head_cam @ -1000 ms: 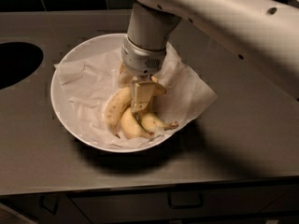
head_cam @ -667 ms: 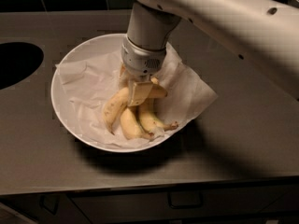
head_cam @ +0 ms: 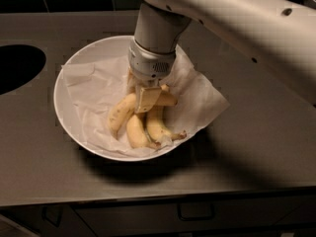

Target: Pick banana from white bowl

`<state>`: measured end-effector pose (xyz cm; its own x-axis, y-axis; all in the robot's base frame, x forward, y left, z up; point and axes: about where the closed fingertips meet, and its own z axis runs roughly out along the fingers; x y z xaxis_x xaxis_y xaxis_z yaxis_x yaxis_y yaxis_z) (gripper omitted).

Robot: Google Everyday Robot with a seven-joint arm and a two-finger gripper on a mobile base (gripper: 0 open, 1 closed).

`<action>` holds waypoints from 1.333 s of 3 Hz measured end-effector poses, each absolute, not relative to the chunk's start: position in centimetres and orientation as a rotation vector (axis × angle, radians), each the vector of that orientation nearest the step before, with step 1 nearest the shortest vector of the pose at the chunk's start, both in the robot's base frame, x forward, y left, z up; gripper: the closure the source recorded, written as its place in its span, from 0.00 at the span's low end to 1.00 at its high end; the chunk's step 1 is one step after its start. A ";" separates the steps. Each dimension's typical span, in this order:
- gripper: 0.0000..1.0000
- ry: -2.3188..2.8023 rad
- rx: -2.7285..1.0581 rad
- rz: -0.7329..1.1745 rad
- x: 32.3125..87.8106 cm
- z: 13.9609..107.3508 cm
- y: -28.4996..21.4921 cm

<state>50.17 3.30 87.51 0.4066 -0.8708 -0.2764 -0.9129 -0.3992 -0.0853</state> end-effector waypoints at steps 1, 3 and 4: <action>1.00 1.551 -2.424 0.244 49.9 88.8 3.5; 1.00 1.472 -2.389 0.066 48.4 94.7 3.8; 1.00 1.470 -2.387 0.061 48.4 94.9 3.8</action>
Offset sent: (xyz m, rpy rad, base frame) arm -0.0195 0.0048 0.0787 0.0187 -0.1882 0.0248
